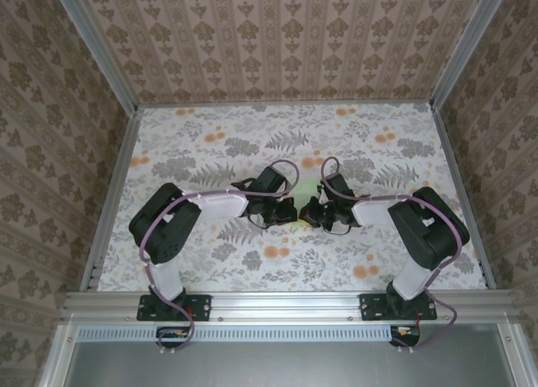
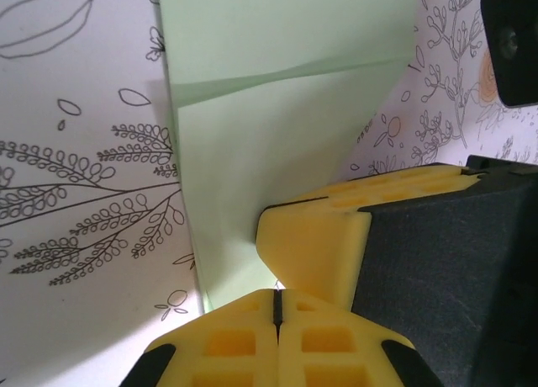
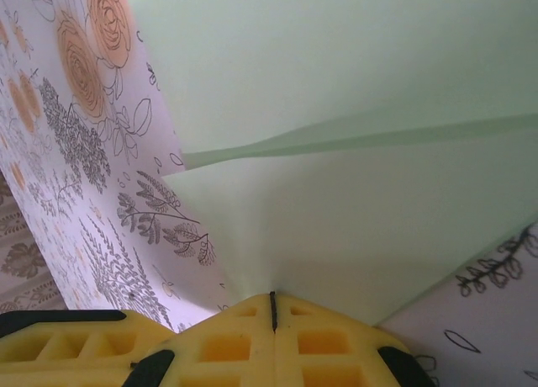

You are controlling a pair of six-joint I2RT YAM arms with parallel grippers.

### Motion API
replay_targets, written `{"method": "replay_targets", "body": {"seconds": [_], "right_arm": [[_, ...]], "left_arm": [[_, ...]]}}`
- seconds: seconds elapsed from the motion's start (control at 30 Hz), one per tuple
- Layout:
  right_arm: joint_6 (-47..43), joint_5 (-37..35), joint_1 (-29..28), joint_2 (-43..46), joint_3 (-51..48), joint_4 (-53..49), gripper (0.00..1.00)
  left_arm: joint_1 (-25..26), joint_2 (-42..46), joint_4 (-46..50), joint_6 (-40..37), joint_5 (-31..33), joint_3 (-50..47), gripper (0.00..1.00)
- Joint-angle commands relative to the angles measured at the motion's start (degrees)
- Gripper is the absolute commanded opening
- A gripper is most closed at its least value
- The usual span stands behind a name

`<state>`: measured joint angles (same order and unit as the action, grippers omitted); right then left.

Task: Fold a paper plane with a square sheet of paper (pick it up from the middle)

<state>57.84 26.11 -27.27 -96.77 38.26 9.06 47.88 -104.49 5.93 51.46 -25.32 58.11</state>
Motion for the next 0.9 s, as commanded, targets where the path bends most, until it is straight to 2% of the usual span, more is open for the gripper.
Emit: {"method": "replay_targets", "body": {"seconds": [0.0, 0.63, 0.73, 0.87], "right_arm": [[2.3, -4.9, -0.1, -0.6, -1.4, -2.8, 0.01], [3.6, -5.3, 0.4, -0.4, -1.9, -1.8, 0.01], [1.8, -5.1, 0.6, 0.3, -1.5, -2.3, 0.01], [-5.0, -5.6, 1.1, -0.3, 0.0, -5.2, 0.00]], "left_arm": [[0.7, -1.1, -2.2, 2.4, -2.3, -0.5, 0.02], [0.3, -3.1, 3.7, 3.4, -1.3, -0.6, 0.00], [0.2, -3.4, 6.0, 3.0, -0.4, -0.1, 0.00], [0.0, -3.7, 9.2, 2.7, 0.9, 0.5, 0.00]]}}
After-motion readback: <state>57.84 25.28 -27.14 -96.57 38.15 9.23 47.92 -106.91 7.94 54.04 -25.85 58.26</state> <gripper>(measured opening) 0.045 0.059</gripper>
